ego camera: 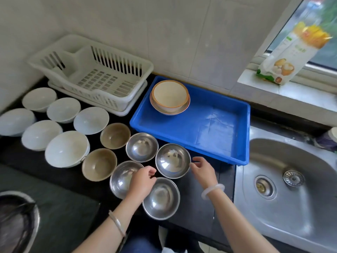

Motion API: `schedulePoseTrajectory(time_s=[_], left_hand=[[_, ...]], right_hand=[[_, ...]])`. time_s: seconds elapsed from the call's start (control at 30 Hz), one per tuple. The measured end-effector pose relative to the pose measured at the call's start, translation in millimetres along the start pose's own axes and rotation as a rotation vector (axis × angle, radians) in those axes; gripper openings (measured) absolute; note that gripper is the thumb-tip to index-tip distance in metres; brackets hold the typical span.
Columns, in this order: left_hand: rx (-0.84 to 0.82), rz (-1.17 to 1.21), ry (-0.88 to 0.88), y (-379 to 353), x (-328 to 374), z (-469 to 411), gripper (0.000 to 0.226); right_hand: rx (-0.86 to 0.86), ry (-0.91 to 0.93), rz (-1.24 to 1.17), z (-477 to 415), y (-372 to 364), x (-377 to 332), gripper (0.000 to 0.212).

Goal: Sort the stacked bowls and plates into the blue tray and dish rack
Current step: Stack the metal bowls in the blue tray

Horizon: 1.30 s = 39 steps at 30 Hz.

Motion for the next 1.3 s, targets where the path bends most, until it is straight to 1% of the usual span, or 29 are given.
schedulePoseTrajectory(time_s=[0.1, 0.37, 0.53, 0.6, 0.7, 0.87, 0.93, 1.07, 1.3], left_hand=[[-0.014, -0.109, -0.029, -9.0, 0.8, -3.8, 0.028], [0.007, -0.273, -0.068, -15.0, 8.5, -8.4, 0.022], [-0.070, -0.306, -0.078, -12.4, 13.0, -9.4, 0.022], [-0.078, -0.277, -0.082, -5.8, 16.7, -9.7, 0.020], [-0.073, -0.155, -0.087, 9.4, 25.8, -12.5, 0.017], [0.006, 0.049, -0.040, 25.6, 42.1, -26.6, 0.013], [0.043, 0.046, -0.032, 22.8, 47.1, -32.7, 0.010], [0.090, 0.018, -0.038, 9.3, 50.6, -42.9, 0.008], [0.060, 0.017, -0.040, -13.1, 47.7, -52.7, 0.008]], right_hand=[[-0.027, -0.044, -0.040, -4.4, -12.8, 0.0, 0.028], [-0.013, -0.099, -0.152, -11.1, -14.6, 10.5, 0.030], [0.003, -0.118, -0.207, -6.7, -0.3, 25.2, 0.027], [0.002, -0.118, -0.233, -5.7, 5.4, 29.0, 0.027], [-0.015, -0.121, -0.259, -4.9, 10.8, 33.6, 0.029], [-0.099, -0.128, -0.318, 0.1, 6.8, 35.5, 0.030], [-0.114, -0.148, -0.374, 2.9, 5.6, 35.9, 0.028], [-0.068, -0.177, -0.417, 8.3, 10.9, 35.8, 0.025], [-0.017, -0.129, -0.334, 6.8, 8.8, 30.7, 0.022]])
Point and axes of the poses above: each hand's wrist, its own z-axis away from the middle knuckle, its own y-axis out of the back of the hand, x = y × z, the point moved 6 cm from there along -z, towards the middle knuckle, and after that the axes turned 2 degrees about -y, right-handed, at the moved point
